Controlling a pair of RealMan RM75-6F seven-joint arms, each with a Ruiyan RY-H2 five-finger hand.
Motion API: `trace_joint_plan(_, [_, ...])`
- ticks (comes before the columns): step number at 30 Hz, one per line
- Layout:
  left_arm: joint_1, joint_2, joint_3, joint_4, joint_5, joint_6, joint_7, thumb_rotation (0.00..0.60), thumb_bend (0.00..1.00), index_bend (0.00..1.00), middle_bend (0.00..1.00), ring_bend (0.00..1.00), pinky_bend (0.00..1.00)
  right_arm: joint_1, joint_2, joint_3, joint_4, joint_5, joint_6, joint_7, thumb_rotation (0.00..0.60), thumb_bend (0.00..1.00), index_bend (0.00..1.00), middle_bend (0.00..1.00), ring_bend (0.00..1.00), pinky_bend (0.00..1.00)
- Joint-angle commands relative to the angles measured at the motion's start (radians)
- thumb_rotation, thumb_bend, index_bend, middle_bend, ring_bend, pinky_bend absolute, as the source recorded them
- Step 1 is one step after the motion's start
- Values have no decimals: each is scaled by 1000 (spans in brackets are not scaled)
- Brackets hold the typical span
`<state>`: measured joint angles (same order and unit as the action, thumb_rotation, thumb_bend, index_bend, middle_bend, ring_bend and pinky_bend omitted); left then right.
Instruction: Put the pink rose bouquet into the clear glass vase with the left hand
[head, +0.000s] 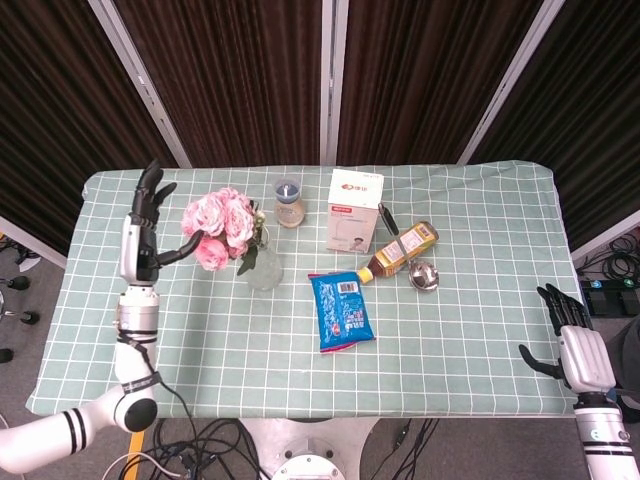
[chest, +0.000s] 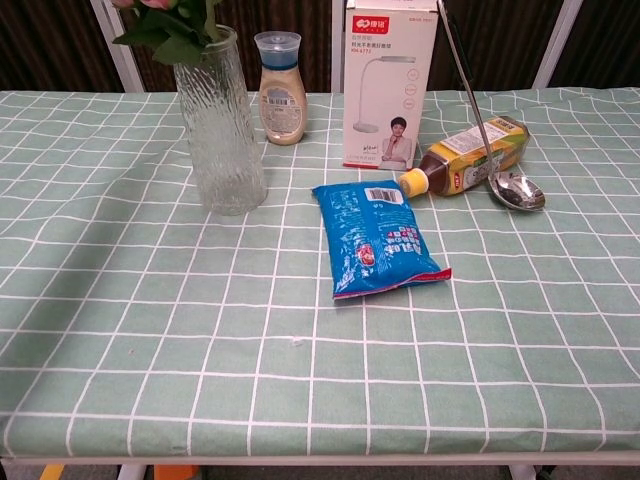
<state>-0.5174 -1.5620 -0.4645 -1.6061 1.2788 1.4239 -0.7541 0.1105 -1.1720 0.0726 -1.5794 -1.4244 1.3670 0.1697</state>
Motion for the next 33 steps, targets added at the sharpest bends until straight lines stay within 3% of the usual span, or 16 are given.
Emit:
trace_joint_plan(1, [40,34,-1,-19,5,33,-22,600,182,93,0,6,130,0,1,0,-2,0,0,-2,600,194,0,0,0,0])
trace_joint_plan(9, [130,111,-42,11,-69,90,2,600,196,94,0,6,132,0,-3,-1,-8,-10,9,-7,600,193,0,0,0,0])
trace_joint_plan(12, [157,142,-9,73,-72,76,61,600,200,107,1,7,133,-4,-4,-4,-5,-30,28,-4,600,193,0,0,0,0])
trace_joint_plan(18, [213,250,165,186,16,-35,167,600,176,187,124,37,107,-15,-4,-10,12,-61,61,11,600,193,0,0,0,0])
trace_joint_plan(22, [251,310,304,253,147,-22,407,600,80,187,124,87,107,-24,-12,-17,32,-78,81,31,600,193,0,0,0,0])
trace_joint_plan(26, [316,284,382,268,201,65,657,599,0,181,122,61,103,-26,-19,-37,66,-130,100,63,600,191,0,0,0,0])
trace_joint_plan(33, [419,241,461,277,237,168,808,440,0,161,88,40,101,-47,-85,-61,149,-205,178,22,600,166,0,0,0,0])
